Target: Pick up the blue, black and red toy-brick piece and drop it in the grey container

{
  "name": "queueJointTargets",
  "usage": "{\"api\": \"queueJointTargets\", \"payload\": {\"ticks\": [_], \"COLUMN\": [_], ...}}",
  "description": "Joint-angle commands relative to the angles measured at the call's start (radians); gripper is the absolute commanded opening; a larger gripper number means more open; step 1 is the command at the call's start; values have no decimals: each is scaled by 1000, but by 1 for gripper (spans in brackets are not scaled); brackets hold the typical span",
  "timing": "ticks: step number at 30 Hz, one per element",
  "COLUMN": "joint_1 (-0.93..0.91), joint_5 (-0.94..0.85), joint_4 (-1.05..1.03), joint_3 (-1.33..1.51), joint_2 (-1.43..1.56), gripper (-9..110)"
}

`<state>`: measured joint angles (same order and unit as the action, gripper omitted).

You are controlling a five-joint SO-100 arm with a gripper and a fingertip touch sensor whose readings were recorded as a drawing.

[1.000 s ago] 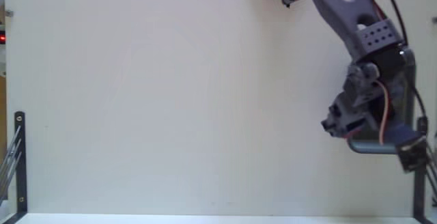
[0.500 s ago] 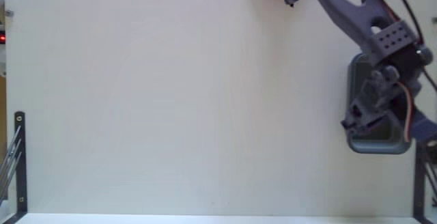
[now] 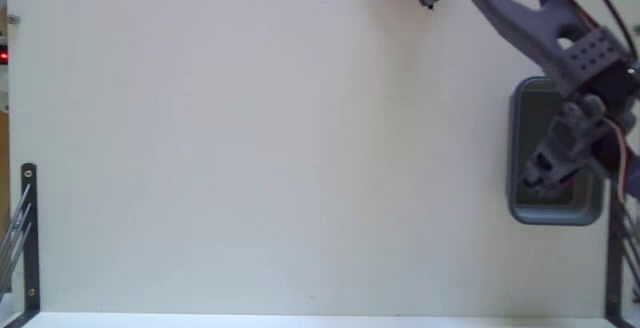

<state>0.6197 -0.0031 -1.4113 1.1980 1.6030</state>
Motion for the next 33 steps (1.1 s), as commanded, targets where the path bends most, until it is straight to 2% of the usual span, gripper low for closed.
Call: {"api": "queueJointTargets", "payload": {"ticks": [1, 20, 21, 33], "joint_1": [30, 33, 33, 33], "joint_5": [3, 3, 3, 3], "joint_4": [-15, -15, -15, -15], "joint_3": [-46, -48, -48, -48], "joint_2": [24, 22, 22, 22], "gripper": [61, 61, 110, 110]}}
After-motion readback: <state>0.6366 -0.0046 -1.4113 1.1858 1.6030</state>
